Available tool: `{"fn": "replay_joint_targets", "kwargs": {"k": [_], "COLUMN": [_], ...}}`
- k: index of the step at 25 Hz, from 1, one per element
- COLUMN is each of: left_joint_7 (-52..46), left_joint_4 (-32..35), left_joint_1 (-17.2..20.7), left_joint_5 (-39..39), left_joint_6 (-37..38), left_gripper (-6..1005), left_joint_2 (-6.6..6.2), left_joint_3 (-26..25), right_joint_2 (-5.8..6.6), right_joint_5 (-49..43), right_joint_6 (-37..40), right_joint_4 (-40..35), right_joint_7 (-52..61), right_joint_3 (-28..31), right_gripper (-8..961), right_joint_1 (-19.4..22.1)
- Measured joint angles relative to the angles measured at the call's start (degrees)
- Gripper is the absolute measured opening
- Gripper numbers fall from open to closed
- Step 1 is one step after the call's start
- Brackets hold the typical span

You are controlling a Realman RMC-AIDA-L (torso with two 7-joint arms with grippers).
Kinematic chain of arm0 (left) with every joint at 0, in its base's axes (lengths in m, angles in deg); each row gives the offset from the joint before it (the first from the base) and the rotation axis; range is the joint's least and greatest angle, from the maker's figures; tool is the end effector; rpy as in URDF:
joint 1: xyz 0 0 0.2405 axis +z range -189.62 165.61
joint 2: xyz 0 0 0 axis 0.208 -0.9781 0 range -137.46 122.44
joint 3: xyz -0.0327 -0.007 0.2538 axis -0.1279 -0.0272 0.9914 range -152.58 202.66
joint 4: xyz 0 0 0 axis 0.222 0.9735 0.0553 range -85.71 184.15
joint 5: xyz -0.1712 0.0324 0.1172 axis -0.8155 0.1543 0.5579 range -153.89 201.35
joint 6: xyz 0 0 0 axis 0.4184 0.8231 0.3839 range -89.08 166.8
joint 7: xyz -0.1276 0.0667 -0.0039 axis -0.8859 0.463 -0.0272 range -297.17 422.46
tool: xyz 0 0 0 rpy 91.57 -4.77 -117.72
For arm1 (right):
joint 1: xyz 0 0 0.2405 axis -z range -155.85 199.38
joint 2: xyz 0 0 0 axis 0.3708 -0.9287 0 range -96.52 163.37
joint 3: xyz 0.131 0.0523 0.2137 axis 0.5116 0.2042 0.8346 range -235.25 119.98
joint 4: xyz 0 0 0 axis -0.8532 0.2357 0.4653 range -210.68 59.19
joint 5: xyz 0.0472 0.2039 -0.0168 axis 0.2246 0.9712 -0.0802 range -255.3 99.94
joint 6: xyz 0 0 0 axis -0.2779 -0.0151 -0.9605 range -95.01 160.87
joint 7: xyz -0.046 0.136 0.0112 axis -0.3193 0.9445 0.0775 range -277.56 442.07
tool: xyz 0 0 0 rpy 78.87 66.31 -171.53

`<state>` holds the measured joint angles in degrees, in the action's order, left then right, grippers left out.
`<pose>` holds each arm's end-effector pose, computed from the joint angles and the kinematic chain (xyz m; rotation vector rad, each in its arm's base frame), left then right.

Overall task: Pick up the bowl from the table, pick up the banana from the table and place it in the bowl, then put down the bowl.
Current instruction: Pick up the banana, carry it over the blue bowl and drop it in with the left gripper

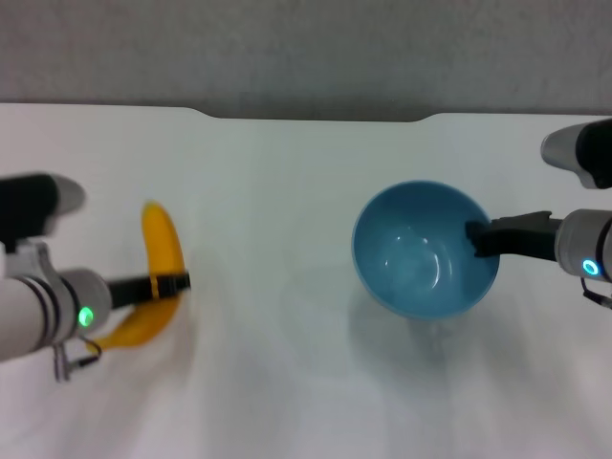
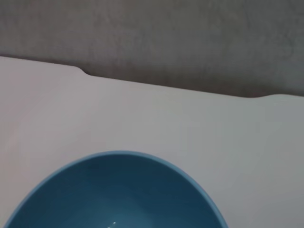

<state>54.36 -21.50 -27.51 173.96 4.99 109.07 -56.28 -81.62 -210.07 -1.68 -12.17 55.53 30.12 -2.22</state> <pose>-0.2609 0.3616 -0.0263 -1.8451 -1.3648 -0.2108 0.2379 0.3981 -0.0150 -2.1290 1.0002 0.1629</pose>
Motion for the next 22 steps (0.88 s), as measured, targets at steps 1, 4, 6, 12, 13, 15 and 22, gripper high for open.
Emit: {"fn": "replay_joint_targets", "kwargs": {"k": [1, 4, 6, 12, 13, 15, 22], "left_joint_7": [0.73, 3.02, 4.42, 15.17, 18.87, 21.67, 26.72], "left_joint_4": [-2.31, -9.95, -12.97, -16.95, -17.36, -17.45, -16.50], "left_joint_1": [1.18, 4.39, 5.26, 5.51, 5.50, 5.38, 3.58], "left_joint_5": [-0.08, -0.87, -2.57, -17.02, -21.47, -24.76, -31.15], "left_joint_6": [-0.02, 0.00, 0.09, -0.04, -0.04, -0.05, 0.01], "left_gripper": [517, 520, 522, 528, 529, 531, 538], "left_joint_2": [0.01, 0.10, 0.14, 0.14, 0.16, 0.21, 0.23], "left_joint_3": [-0.42, -1.09, -0.83, -0.57, -0.54, -0.42, 1.07], "right_joint_2": [0.00, 0.04, 0.13, 0.04, 0.03, 0.03, -0.07], "right_joint_5": [0.04, 0.86, 2.38, 7.89, 9.01, 12.22, 21.05], "right_joint_6": [-0.45, -1.41, -1.58, -1.65, -1.68, -1.50, -1.04], "right_joint_4": [-0.06, -0.28, -0.60, -5.72, -6.89, -9.59, -12.32], "right_joint_7": [0.00, 0.00, -0.05, -1.07, -1.26, -2.17, -6.87], "right_joint_3": [-0.07, -0.47, -0.72, -3.21, -3.81, -5.17, -7.18], "right_gripper": [34, 34, 34, 34, 34, 34, 34], "right_joint_1": [-0.18, -0.78, -1.12, -5.54, -6.53, -8.60, -10.88]}}
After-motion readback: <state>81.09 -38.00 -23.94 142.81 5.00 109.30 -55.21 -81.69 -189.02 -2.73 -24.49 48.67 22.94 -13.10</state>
